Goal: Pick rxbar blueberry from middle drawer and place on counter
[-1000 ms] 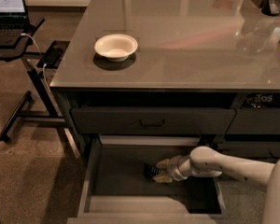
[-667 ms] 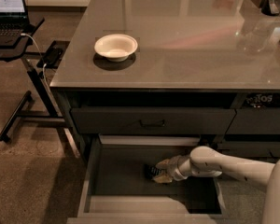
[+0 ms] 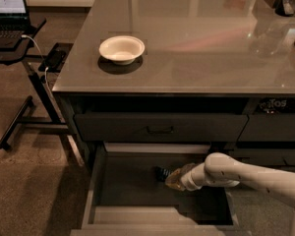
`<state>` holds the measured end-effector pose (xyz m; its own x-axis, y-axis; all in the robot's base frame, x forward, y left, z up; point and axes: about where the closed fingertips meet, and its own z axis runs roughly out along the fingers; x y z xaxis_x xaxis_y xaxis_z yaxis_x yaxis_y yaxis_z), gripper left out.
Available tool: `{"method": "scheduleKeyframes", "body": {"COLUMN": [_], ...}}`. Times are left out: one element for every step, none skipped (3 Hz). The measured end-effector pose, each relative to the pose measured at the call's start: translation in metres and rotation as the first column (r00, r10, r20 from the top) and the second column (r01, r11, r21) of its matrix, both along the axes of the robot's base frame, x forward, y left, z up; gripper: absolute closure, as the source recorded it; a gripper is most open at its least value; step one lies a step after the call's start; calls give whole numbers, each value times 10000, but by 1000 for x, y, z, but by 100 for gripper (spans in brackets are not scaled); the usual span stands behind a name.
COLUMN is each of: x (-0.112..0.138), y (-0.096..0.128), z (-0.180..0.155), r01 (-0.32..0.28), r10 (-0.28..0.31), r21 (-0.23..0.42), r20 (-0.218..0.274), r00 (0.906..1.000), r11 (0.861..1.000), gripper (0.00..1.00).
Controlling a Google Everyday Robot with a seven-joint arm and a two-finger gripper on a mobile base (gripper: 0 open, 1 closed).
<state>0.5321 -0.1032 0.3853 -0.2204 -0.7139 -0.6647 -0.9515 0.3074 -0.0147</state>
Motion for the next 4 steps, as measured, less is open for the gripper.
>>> {"method": "scheduleKeyframes", "body": {"x": [-14, -26, -23, -22], "y": [-7, -17, -20, -19], "z": [52, 113, 124, 119], "r01": [7, 28, 45, 81], "r10": [-4, 7, 10, -27], "r21": [-86, -320, -429, -456], "r20": [304, 1087, 1273, 1187], "r00": [9995, 9941, 9919, 9929], "r11": [10000, 9995, 9991, 9989], "gripper": [100, 85, 62, 39]}}
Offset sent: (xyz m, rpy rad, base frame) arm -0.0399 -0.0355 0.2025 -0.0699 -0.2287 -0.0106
